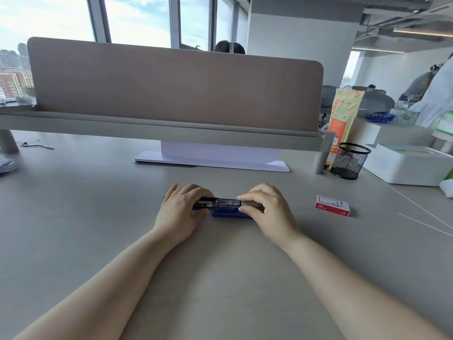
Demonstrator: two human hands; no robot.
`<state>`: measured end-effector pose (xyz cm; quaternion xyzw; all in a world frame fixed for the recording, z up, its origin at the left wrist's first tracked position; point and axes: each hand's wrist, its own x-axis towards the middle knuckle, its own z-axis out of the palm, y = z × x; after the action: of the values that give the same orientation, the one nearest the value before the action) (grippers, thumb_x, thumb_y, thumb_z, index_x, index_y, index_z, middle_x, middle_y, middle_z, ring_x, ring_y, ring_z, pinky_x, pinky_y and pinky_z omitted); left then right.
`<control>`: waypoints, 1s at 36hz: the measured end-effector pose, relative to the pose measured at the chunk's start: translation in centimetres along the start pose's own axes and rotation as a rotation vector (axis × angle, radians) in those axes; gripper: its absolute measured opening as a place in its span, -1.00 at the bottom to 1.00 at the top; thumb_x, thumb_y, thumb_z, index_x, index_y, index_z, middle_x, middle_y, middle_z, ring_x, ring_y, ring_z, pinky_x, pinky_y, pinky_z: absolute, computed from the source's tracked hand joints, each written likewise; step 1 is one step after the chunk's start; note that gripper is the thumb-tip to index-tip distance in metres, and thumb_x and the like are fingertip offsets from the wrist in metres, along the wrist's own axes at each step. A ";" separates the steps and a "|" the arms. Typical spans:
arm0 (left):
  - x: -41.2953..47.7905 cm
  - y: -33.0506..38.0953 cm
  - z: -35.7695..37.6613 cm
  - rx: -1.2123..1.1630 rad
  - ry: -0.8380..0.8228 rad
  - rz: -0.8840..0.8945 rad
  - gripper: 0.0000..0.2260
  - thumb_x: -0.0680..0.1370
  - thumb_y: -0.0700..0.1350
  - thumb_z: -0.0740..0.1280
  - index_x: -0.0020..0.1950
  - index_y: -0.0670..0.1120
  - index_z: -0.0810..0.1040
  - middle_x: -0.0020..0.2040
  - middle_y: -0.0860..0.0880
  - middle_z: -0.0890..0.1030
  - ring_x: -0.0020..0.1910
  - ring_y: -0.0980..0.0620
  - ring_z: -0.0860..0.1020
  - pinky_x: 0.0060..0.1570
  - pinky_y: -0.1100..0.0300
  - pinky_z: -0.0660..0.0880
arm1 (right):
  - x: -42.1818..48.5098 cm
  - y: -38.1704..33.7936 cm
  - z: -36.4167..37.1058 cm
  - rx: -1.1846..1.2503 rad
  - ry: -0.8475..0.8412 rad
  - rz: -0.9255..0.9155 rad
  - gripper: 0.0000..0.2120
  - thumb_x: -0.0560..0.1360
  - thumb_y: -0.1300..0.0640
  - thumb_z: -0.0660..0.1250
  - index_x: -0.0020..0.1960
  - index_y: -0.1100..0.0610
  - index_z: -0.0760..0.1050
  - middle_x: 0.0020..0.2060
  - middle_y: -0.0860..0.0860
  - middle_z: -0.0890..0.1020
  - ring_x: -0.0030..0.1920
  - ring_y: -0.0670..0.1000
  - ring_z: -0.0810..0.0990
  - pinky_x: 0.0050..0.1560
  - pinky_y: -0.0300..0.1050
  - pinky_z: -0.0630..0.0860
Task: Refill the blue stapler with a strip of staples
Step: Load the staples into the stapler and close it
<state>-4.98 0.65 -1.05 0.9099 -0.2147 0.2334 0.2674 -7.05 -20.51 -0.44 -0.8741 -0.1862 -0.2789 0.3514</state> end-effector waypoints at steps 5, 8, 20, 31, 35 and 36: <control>0.0 0.0 0.0 0.003 0.002 0.005 -0.80 0.45 -0.06 0.38 0.06 0.09 0.53 0.05 0.08 0.57 0.04 -0.02 0.50 0.29 -0.14 0.26 | 0.1 0.1 0.0 -0.003 -0.012 0.006 -0.82 0.36 0.22 0.45 -0.04 0.10 0.64 -0.18 -0.03 0.53 -0.06 0.00 0.47 -0.03 -0.47 0.29; 0.0 -0.2 0.0 0.003 0.003 0.005 -0.80 0.45 -0.05 0.38 0.06 0.10 0.53 0.04 0.09 0.57 0.04 -0.02 0.50 0.31 -0.13 0.25 | 0.1 0.1 0.0 -0.011 -0.014 0.005 -0.81 0.35 0.21 0.45 -0.04 0.09 0.64 -0.18 -0.04 0.53 -0.06 0.00 0.47 -0.02 -0.45 0.29; -0.1 -0.2 0.0 0.066 0.001 -0.026 -0.78 0.49 -0.01 0.32 0.14 0.10 0.52 0.11 0.08 0.56 0.15 -0.02 0.48 0.41 -0.03 0.02 | 0.0 0.9 -0.5 -0.070 0.008 0.023 -0.83 0.38 0.19 0.43 -0.03 0.10 0.65 -0.15 0.05 0.61 -0.08 0.03 0.50 -0.02 -0.21 0.37; -0.2 -0.4 -0.2 0.178 -0.055 -0.063 -0.72 0.53 0.12 0.20 0.23 0.18 0.46 0.20 0.12 0.53 0.24 -0.02 0.41 0.45 -0.06 -0.07 | -0.1 1.5 -0.9 -0.051 0.001 0.149 -0.85 0.41 0.18 0.40 -0.02 0.10 0.63 -0.15 -0.04 0.56 -0.03 0.03 0.53 0.04 -0.13 0.44; -0.3 -1.2 -0.4 0.175 -0.055 -0.139 -0.60 0.49 0.23 0.19 0.29 0.17 0.41 0.28 0.07 0.49 0.30 -0.06 0.36 0.45 -0.07 0.01 | -0.2 1.5 -1.0 -0.014 0.000 0.183 -0.83 0.42 0.19 0.39 0.01 0.10 0.61 -0.13 -0.04 0.55 -0.05 0.01 0.53 0.01 -0.16 0.44; -0.3 -1.4 -0.5 0.168 -0.044 -0.170 -0.56 0.47 0.27 0.19 0.29 0.16 0.40 0.30 0.05 0.48 0.30 -0.08 0.36 0.44 -0.07 0.06 | -0.2 1.5 -1.0 0.002 0.004 0.193 -0.82 0.42 0.20 0.39 0.02 0.09 0.60 -0.13 -0.06 0.54 -0.07 -0.01 0.53 0.01 -0.17 0.44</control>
<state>-4.66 2.10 -1.38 0.9489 -0.1221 0.2072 0.2044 -6.83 -22.30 -0.72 -0.8871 -0.1009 -0.2453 0.3778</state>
